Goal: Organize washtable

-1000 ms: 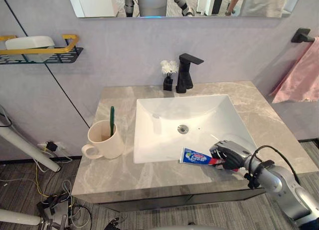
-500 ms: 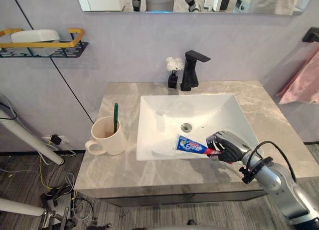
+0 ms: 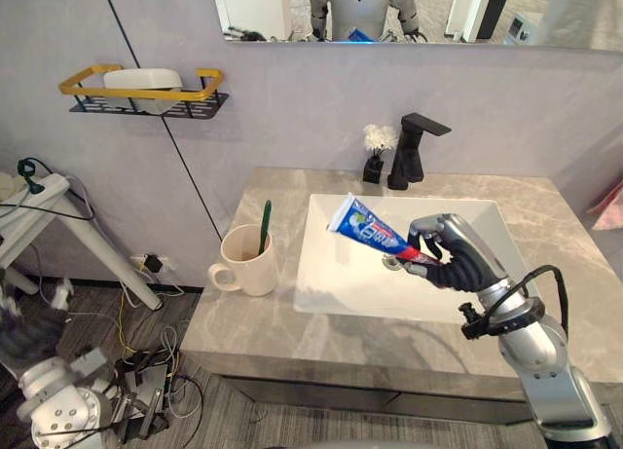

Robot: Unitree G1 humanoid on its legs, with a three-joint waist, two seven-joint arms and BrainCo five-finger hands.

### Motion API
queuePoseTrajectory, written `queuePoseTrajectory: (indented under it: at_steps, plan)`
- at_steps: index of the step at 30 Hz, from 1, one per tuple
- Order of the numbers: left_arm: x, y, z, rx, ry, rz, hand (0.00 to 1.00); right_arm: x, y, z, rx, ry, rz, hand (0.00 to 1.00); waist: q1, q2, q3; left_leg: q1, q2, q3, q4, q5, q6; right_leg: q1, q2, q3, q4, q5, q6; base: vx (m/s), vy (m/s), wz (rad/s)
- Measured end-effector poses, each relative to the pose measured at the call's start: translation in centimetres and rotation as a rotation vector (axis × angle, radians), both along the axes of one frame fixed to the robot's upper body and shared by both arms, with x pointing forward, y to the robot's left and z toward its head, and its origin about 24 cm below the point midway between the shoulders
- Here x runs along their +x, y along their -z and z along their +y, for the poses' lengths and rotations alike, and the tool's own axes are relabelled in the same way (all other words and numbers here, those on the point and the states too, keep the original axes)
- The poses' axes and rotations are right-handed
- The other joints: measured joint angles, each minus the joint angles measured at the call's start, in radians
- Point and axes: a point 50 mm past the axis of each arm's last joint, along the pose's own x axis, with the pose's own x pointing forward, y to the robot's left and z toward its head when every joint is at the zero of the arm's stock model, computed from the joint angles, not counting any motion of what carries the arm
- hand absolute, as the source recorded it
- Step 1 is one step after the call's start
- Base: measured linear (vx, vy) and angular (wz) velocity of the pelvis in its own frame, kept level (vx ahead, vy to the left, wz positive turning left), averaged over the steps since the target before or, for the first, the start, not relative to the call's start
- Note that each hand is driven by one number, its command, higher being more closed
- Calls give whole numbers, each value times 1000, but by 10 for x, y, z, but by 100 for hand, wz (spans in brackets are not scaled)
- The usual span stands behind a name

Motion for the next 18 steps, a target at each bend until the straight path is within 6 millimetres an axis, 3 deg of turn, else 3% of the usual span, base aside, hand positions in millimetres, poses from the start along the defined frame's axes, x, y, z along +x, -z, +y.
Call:
queuePoseTrajectory:
  at_steps: [4,6,9,18]
  plan:
    - [10,-34,-49,25,265,-210,0,0,-6,18,63,-78,-39,100,-5,7,-5,5,2,-2,4,0,0,12,2,-1,0,0,0,-8,-1,0]
    - [12,-41,-65,-16,390,-280,0,0,-6,24,81,-99,-44,100,-7,12,-10,5,3,-2,4,0,0,12,3,-1,0,0,0,-17,-1,0]
    - [18,-43,-93,-155,635,-350,0,1,-12,37,143,-135,-82,100,-7,20,-15,11,3,0,3,0,0,15,5,1,0,0,0,-38,-2,-2]
    - [30,-40,-136,-358,960,-377,0,3,-22,52,218,-141,-167,100,-7,14,-18,17,4,19,-2,0,1,15,5,13,0,1,1,-17,2,-3]
